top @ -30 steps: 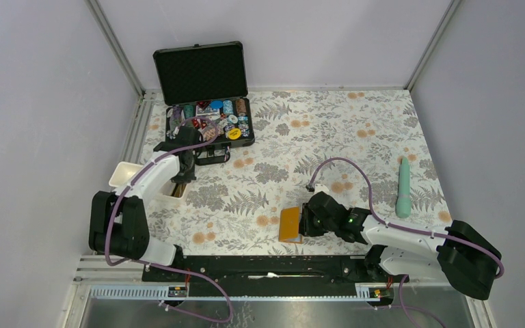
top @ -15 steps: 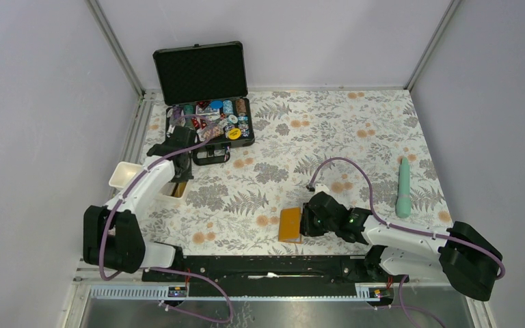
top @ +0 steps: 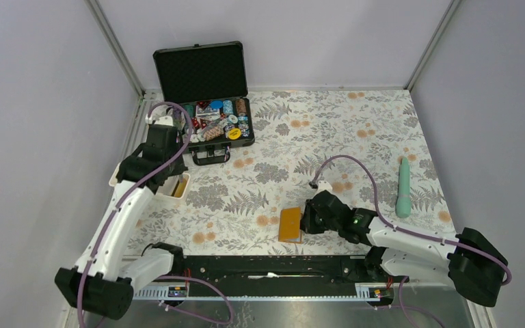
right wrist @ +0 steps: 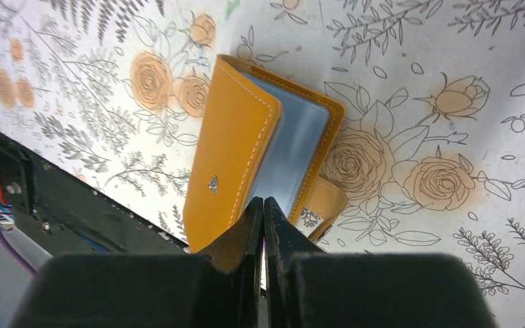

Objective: Put the credit cards into the card holder
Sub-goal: Pick up the credit card from the storage box, then insert the credit card into the card holder.

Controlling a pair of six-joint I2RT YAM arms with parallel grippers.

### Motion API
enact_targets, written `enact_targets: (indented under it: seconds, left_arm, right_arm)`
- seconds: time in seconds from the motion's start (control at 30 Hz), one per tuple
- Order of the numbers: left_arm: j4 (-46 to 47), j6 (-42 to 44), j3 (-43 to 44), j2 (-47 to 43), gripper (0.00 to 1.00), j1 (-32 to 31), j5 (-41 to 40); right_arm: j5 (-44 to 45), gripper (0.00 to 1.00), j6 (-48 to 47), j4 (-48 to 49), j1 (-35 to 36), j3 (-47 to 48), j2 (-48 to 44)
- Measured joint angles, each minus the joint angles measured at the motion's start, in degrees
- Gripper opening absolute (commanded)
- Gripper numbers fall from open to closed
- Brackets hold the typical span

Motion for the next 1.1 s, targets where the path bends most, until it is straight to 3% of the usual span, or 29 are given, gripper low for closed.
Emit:
enact_targets:
  seconds: [0.23, 0.4, 0.7, 1.1]
  left_arm:
    - [-0.04, -5.73, -0.07, -4.9, 0.0, -10.86, 4.7]
    - [3.45, -10.01, -4.9, -7.39, 0.0, -17.0, 9.01]
    - [17.42, -18.73, -17.53, -14.93, 0.0, -22.21, 22.51]
    - [34.05, -29.53, -31.15, -18.51, 0.0, -31.47, 26.67]
  right_arm:
    - [0.87, 0.06, 0.31, 0.28, 0.0, 0.66, -3.26]
    - [0.17, 0.06, 0.04, 1.99, 0.0, 1.57, -1.25]
    - [-3.8, 0.06, -1.27, 8.85, 0.0, 4.83, 6.88]
    - [-7.58, 0.05, -2.32, 15.87, 0.0, 7.34, 17.0]
